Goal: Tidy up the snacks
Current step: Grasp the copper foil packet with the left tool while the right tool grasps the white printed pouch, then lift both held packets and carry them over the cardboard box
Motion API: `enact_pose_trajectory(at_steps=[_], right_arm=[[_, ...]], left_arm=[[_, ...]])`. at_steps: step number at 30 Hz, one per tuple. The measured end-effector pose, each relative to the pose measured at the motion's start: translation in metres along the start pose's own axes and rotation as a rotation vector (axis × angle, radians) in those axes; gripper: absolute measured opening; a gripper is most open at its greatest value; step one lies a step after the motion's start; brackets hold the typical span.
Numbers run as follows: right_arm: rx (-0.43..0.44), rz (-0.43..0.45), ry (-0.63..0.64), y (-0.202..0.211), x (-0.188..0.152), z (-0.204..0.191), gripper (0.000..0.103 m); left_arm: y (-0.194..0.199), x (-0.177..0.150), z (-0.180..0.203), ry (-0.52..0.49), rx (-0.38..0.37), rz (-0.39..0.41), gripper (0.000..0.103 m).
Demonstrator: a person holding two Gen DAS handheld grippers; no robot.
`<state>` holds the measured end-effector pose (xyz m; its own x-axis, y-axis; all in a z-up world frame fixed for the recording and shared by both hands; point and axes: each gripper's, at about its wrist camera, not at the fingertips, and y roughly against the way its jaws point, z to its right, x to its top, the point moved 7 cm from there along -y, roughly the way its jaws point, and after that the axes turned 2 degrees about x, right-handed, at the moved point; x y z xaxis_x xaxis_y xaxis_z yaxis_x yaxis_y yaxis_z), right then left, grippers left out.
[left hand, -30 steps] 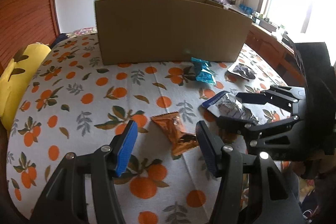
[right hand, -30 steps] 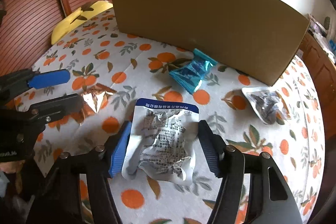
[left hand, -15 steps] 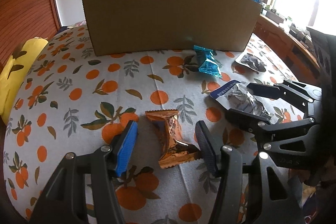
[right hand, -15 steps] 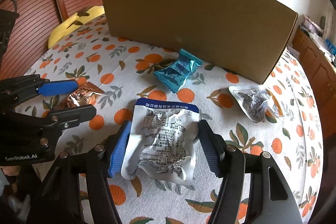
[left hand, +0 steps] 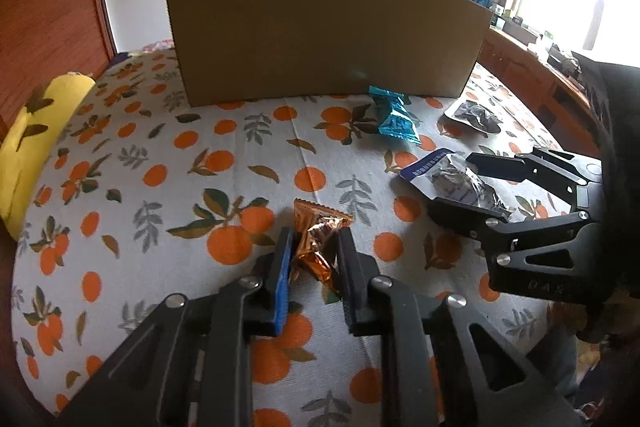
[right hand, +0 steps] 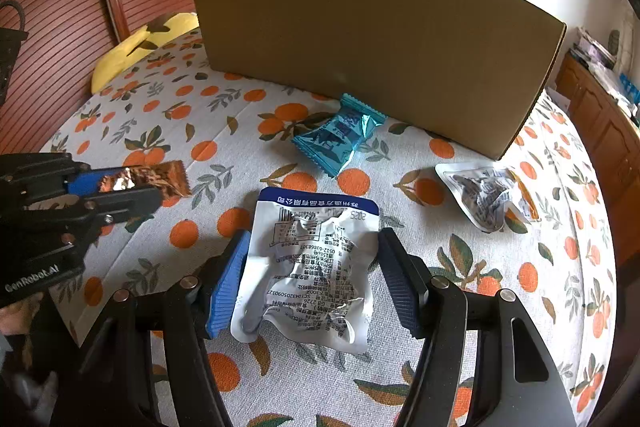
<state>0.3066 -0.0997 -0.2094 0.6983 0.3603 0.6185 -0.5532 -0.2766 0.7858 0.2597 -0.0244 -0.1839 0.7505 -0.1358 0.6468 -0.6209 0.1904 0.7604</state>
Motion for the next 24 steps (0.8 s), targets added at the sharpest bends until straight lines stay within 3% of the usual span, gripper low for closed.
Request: enact_pose_trajectory(at_steps=[8,24], right_arm=[[-0.006,0.001,0.000,0.000,0.001,0.001,0.065],[0.000,0.004,0.014,0.001,0.001,-0.001,0.064]], left_arm=[[0.025,0.012,0.003,-0.009,0.010,0.073,0.017],[0.042,0.019,0.005,-0.013,0.017,0.124,0.018]])
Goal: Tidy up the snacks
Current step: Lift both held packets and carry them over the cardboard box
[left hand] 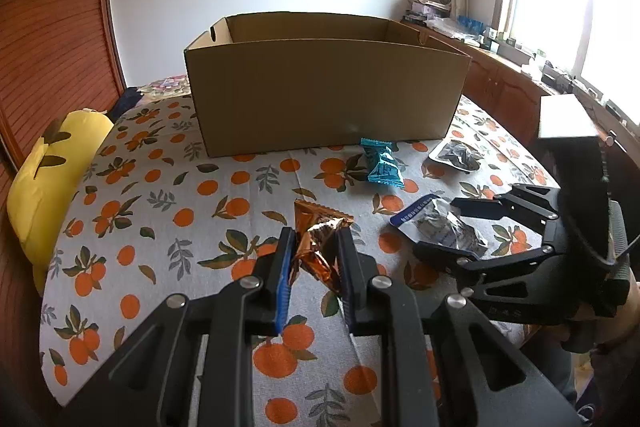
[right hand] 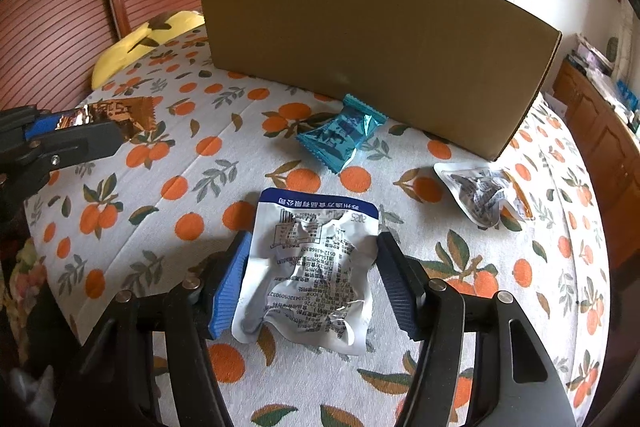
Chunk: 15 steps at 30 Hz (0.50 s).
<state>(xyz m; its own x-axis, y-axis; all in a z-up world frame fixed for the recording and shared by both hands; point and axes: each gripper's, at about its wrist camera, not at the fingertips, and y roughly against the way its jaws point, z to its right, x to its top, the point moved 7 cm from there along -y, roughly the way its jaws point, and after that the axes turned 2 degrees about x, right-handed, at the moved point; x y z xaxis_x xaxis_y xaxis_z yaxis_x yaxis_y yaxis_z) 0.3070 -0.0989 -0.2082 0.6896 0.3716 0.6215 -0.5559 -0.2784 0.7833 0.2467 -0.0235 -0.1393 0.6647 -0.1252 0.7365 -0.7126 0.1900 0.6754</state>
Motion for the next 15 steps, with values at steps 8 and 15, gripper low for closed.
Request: enact_pose_trajectory(at_steps=[8,15], right_arm=[[0.010,0.049,-0.017,0.023,0.010,0.007,0.064],[-0.019,0.077,-0.012,0.042,0.018,0.010,0.064]], left_arm=[[-0.001,-0.001,-0.006,0.029,-0.008,0.008,0.018],[0.003,0.003,-0.005,0.024,-0.016,0.023,0.018]])
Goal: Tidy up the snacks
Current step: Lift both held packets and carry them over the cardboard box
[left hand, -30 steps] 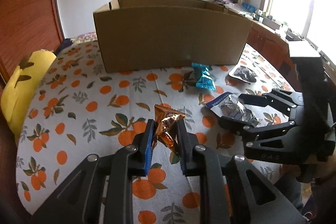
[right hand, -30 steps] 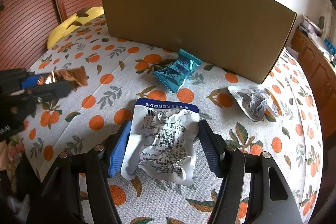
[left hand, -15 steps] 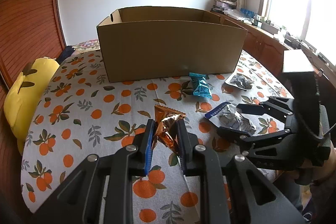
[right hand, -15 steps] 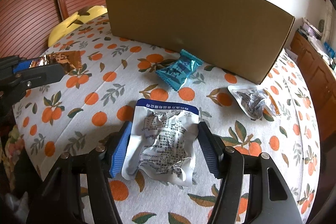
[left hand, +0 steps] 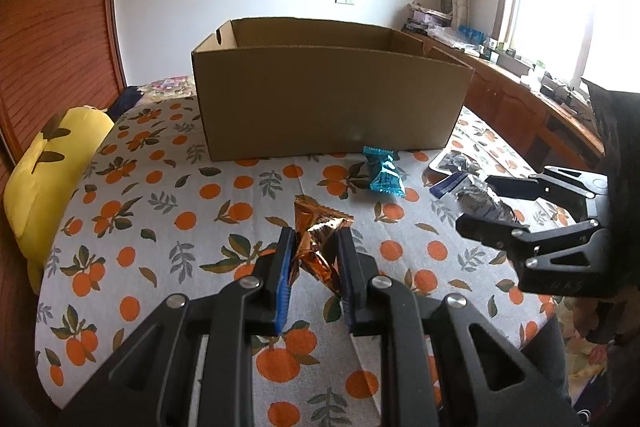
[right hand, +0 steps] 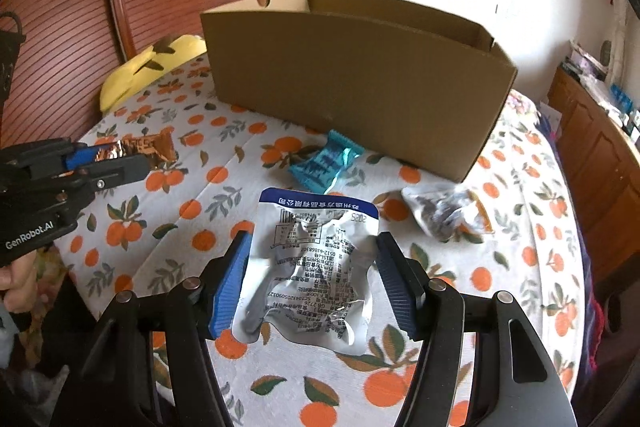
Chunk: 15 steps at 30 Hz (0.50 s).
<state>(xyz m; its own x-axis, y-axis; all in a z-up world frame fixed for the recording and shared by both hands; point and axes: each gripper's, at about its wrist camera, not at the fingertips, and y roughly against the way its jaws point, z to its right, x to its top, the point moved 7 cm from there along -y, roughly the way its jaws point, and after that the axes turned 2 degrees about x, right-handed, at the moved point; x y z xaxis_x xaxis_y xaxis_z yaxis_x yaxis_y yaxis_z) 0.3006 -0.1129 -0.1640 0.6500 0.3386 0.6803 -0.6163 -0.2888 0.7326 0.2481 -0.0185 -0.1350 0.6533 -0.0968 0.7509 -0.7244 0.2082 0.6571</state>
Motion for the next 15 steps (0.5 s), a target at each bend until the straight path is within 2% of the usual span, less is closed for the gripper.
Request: enact_pose_trajectory(at_steps=[15], right_arm=[[-0.047,0.102,0.032,0.059,0.038,0.009,0.064]], left_arm=[[0.033,0.052,0.009,-0.047,-0.009,0.107,0.018]])
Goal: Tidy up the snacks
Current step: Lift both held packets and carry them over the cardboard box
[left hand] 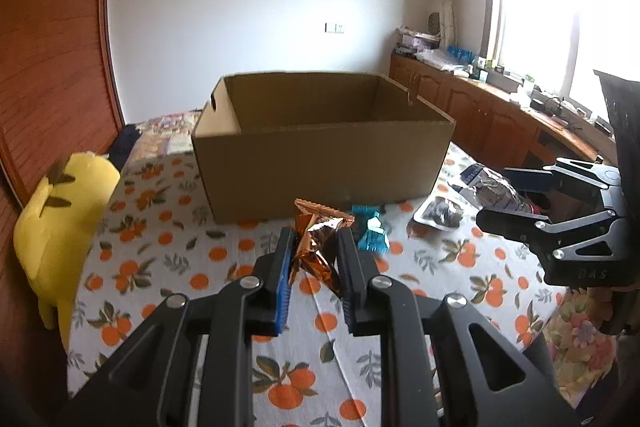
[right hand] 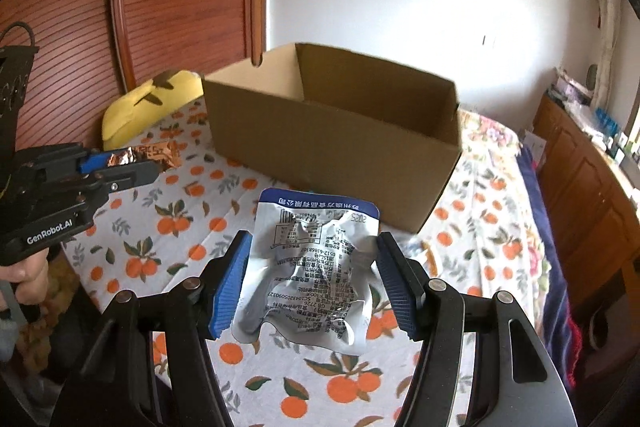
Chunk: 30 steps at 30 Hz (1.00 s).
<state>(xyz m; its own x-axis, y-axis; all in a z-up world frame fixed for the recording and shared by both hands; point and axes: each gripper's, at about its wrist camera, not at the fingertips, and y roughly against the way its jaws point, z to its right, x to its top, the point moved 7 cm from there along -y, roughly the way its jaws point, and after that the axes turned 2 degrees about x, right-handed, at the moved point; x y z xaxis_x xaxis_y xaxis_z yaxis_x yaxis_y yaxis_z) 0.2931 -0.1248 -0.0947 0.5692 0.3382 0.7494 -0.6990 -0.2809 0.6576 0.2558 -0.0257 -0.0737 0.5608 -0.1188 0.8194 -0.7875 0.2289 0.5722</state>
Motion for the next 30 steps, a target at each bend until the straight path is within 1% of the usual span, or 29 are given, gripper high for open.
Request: enact_pose_trajectory(at_steps=[6,14,22,30], right_arm=[[-0.016,0.024,0.013,0.012,0.015,0.006,0.064],[-0.025,0.048,0.030,0.018,0.033,0.015,0.064],[-0.037,0.066,0.059,0.011,0.060,0.024,0.064],[-0.031,0.080,0.067,-0.009,0.086,0.034,0.064]], left_arm=[[0.006,0.020,-0.001,-0.017,-0.003,0.032,0.018],[0.000,0.043,-0.001,-0.030,-0.008,0.055,0.018],[-0.021,0.065,-0.008,-0.038,0.000,0.062,0.018],[-0.049,0.087,-0.020,-0.030,0.000,0.066,0.018]])
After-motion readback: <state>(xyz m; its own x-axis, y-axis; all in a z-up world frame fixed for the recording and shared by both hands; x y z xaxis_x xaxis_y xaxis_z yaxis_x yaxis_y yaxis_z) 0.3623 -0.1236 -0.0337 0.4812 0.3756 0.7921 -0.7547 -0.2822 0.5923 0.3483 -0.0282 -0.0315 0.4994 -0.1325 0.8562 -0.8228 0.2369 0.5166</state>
